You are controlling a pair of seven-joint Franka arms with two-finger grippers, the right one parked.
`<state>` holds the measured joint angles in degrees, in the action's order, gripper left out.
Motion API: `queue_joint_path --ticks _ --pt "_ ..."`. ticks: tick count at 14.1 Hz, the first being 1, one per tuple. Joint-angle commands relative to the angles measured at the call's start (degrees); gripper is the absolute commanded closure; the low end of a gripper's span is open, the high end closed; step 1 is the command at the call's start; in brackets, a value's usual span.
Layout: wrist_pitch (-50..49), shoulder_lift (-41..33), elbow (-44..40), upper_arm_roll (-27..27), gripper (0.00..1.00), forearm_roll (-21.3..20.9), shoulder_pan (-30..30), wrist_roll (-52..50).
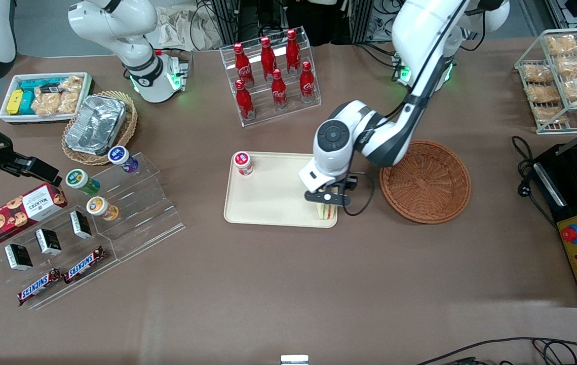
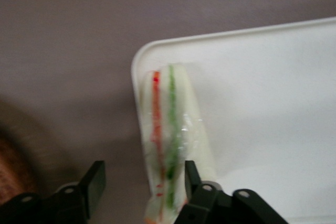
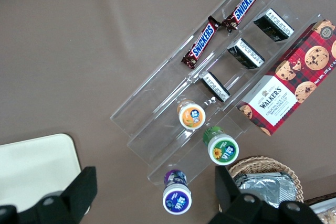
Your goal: Place sandwich from basket to tray
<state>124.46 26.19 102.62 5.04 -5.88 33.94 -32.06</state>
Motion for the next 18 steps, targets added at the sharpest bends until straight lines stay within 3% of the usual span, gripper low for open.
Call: queue_joint_path --ticks 1,6,10,12,18 --pt "-5.79 -5.7 0.65 -4.32 0.01 -0.36 0.16 4.44" --pt "-13.53 -12.47 0.56 -5.83 0.01 0.17 -5.72 13.85" --pt "-20.74 -18.1 0.56 -5.66 0.01 0.52 -14.58 25.61" --pt "-22.5 -20.38 0.56 -5.74 0.01 3.49 -18.72 30.81" --pt "-26.9 -25.93 -0.05 -6.18 0.0 2.98 -25.76 30.92"
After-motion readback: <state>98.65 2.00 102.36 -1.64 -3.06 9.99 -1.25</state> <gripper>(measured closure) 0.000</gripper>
